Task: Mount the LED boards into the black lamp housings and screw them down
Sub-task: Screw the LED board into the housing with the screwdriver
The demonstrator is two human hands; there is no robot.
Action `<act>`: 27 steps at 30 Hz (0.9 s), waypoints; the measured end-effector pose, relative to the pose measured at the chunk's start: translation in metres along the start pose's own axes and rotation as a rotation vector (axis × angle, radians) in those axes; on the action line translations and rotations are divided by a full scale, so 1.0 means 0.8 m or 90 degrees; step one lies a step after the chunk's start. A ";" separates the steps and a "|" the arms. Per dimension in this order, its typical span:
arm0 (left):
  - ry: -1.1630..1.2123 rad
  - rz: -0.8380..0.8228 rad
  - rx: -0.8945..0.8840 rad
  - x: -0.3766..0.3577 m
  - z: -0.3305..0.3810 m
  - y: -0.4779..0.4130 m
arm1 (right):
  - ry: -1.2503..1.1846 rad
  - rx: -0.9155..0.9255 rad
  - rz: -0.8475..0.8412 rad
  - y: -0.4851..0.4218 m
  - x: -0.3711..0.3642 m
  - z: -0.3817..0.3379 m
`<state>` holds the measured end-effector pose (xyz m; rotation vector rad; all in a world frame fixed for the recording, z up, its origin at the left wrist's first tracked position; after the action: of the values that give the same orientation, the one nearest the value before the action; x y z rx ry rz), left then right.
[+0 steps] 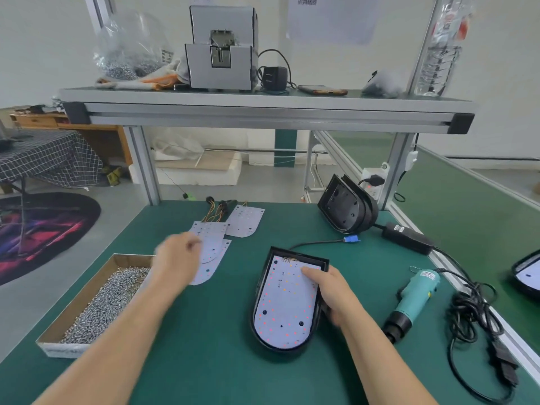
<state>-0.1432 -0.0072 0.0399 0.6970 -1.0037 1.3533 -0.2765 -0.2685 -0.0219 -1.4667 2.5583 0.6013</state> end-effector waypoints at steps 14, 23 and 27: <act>-0.383 -0.050 0.079 0.019 -0.166 -0.027 | 0.054 0.008 0.034 -0.007 -0.006 0.006; -0.304 0.006 0.108 0.021 -0.169 -0.018 | 0.082 0.000 0.041 -0.005 -0.006 0.005; -0.339 0.087 0.087 0.028 -0.160 -0.015 | 0.098 -0.007 0.035 -0.007 -0.007 0.003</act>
<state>-0.1104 0.1145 0.0054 1.1464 -1.4064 1.3932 -0.2688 -0.2655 -0.0242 -1.5063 2.7231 0.5308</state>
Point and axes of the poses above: each hand's wrist, its own y-axis away from the middle knuckle, its own x-axis out of the back of the hand, z = x × y, the point moved 3 cm from there along -y, towards the middle knuckle, and after that the axes turned 15 degrees about -y, right-handed, at the moved point
